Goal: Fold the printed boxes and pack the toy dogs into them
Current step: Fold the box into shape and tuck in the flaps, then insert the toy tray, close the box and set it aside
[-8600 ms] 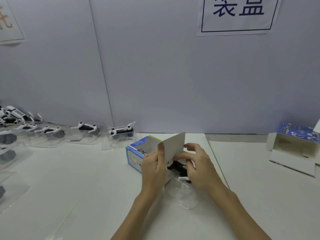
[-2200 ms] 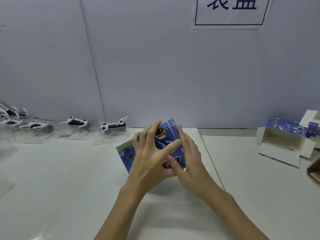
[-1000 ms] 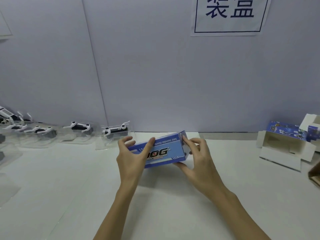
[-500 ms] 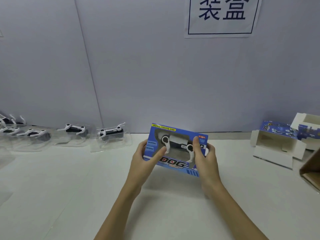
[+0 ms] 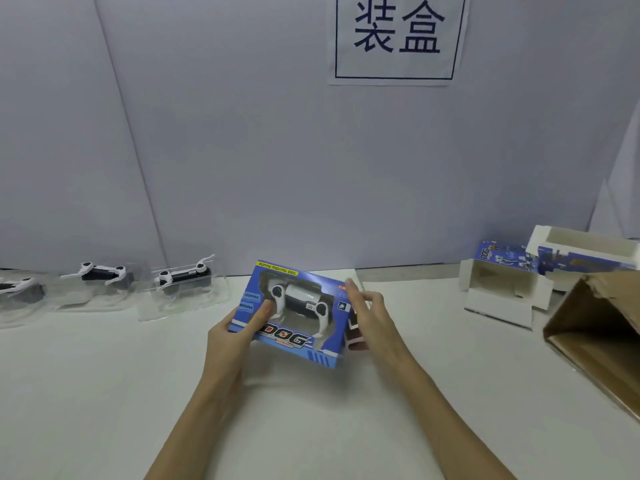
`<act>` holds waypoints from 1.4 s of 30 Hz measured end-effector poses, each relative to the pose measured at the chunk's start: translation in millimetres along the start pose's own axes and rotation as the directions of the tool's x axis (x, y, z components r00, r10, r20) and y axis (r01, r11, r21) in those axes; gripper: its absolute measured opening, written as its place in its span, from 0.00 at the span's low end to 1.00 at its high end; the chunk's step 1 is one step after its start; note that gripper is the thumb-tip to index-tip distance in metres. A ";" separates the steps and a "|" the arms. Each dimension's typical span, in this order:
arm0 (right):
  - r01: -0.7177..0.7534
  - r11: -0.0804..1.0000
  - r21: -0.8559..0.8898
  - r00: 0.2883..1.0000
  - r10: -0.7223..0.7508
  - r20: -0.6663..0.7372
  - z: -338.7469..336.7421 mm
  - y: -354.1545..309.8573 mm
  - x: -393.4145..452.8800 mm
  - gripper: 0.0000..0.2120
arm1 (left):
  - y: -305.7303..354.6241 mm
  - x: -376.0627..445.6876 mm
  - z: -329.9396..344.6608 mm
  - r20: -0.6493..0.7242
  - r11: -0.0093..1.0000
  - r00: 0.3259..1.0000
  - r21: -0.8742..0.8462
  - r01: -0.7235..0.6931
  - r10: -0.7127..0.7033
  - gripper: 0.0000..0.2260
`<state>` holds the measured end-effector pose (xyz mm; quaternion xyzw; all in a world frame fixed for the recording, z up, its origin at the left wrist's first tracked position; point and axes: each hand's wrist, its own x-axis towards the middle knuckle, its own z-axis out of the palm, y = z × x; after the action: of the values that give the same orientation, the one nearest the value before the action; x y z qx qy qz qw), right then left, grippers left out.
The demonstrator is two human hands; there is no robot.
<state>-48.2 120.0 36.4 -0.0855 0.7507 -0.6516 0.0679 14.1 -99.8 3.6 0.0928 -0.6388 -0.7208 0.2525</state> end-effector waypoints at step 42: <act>-0.384 0.610 -0.693 0.817 -0.124 -0.562 -148.2 64.0 155.9 0.24 | -33.3 16.0 5.3 -0.055 0.942 0.997 0.335 -0.036 0.058 0.21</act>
<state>-234.6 238.1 -4.5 0.1459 0.9466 -0.2459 -0.1491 -10.1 -101.0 -24.7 0.1419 -0.7451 -0.5928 0.2705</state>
